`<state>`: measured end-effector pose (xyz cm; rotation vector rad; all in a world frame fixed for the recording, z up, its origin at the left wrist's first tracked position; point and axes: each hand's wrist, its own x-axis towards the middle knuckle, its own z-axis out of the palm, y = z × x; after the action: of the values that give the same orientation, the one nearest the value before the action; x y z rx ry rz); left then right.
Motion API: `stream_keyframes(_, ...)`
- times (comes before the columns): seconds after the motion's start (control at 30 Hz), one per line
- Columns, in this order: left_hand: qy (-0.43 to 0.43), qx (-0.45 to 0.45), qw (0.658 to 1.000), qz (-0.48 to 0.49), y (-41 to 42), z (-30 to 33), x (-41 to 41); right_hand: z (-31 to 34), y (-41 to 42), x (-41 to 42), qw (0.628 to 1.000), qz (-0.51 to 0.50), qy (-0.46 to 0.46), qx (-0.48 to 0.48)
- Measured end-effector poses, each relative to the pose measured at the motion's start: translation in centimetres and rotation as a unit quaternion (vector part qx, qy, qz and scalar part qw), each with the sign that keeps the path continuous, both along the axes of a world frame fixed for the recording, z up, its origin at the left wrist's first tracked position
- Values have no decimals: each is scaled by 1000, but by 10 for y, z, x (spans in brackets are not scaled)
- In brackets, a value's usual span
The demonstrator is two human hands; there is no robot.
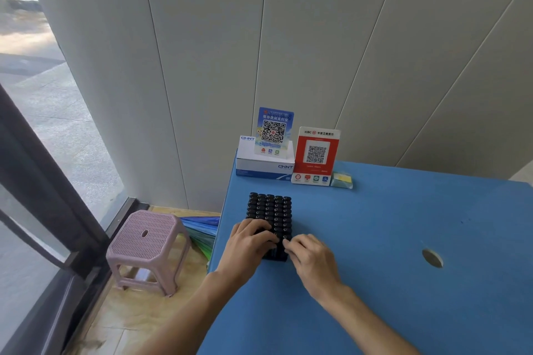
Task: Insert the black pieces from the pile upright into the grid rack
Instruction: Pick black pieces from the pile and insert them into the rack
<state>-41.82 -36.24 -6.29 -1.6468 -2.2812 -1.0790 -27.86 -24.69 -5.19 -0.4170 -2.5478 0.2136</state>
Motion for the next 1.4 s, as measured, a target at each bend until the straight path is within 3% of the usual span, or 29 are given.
stream_keyframes(0.2,-10,-1,1000,9,-2,0,-2,-1,1,-6,993,-22,-26,-116)
stream_keyframes(0.4,-12,-6,999,38,-8,-4,-8,2,2,-3,989,-13,-38,-143)
stream_keyframes(0.53,-37,-23,998,51,-15,-2,-14,6,5,-6,967,-35,-55,-246)
stream_keyframes(0.73,-208,-98,972,40,-16,7,-19,-9,8,-16,908,-74,-128,-392)
stream_keyframes(0.87,-279,-128,952,7,-12,1,-18,-19,8,-23,924,-49,-117,-361)
stream_keyframes(1.0,-255,-117,960,16,-9,-1,-19,-22,5,-31,941,-43,-84,-326)
stream_keyframes(1.4,-210,-100,971,54,3,-11,-44,-33,22,-55,933,-50,-75,-348)
